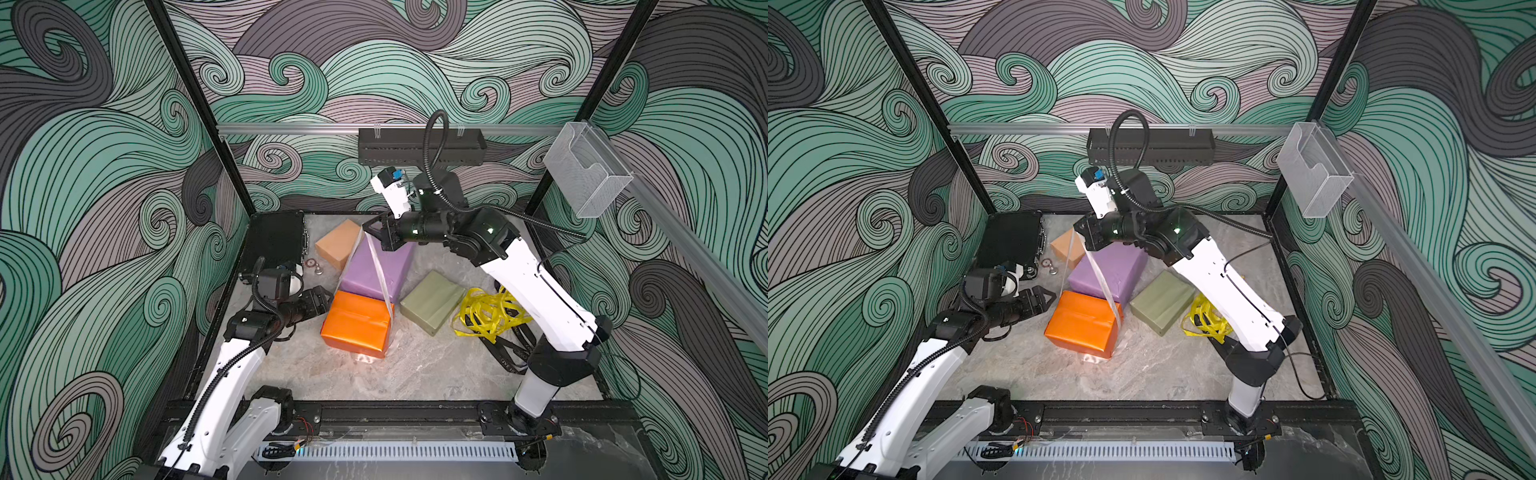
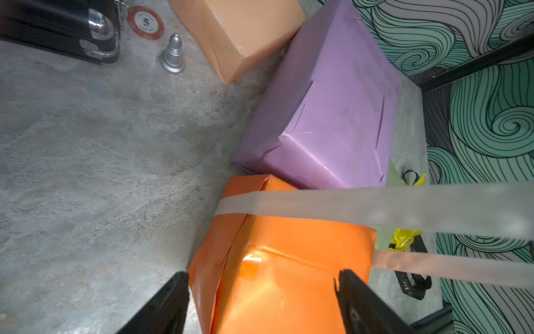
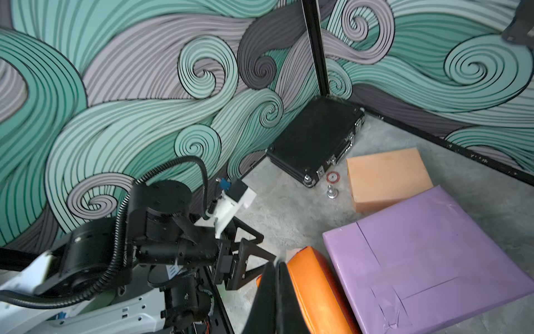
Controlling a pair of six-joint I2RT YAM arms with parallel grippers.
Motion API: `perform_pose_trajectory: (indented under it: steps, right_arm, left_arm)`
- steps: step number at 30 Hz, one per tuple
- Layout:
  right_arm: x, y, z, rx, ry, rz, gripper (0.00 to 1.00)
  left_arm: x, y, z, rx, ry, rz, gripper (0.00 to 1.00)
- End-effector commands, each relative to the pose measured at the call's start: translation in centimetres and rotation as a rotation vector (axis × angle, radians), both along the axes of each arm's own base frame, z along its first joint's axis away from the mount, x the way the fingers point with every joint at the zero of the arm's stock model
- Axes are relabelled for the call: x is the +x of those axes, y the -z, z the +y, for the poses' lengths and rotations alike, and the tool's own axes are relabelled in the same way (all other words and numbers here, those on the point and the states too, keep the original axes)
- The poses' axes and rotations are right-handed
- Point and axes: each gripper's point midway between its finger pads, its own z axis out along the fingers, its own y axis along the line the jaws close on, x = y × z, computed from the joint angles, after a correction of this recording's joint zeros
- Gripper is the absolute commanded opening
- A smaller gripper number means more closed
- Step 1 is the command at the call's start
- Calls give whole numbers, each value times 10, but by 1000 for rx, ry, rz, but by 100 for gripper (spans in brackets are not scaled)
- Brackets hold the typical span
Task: Untie the ribbon bows on the gift boxes
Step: Pull the ribbon from the gift box, then place the ribbon at the center of the board.
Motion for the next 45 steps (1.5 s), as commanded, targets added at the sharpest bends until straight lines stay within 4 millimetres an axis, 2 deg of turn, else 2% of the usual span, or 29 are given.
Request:
perform_pose_trajectory:
  steps: [1,7,10,13,19,25,33,40,45]
  right_arm:
    - [-6,-66,-36,136,79,-84,0]
    - [5,-134,-106,288,249,-192,0]
    - [3,-167,-143,372,325,-258,0]
    - [-1,-191,-178,431,404,-320,0]
    - [-18,-225,-234,487,555,-448,0]
    - [-46,-252,-270,500,654,-598,0]
    - [-65,-269,-299,487,764,-716,0]
    - [-59,-273,-316,467,873,-765,0]
    - [-52,-284,-340,425,1043,-839,0]
  left_arm:
    - [-1,-5,-8,-16,43,-24,80]
    - [-2,-6,-11,-16,59,-32,80]
    - [-3,-7,-13,-16,65,-36,80]
    - [-3,-6,-13,-12,67,-35,79]
    - [-3,-7,-14,-10,70,-41,79]
    - [-4,-9,-16,-13,80,-49,78]
    - [-5,-9,-18,-12,86,-52,79]
    - [-6,-11,-18,-10,86,-58,78]
    - [-6,-11,-18,-9,90,-61,78]
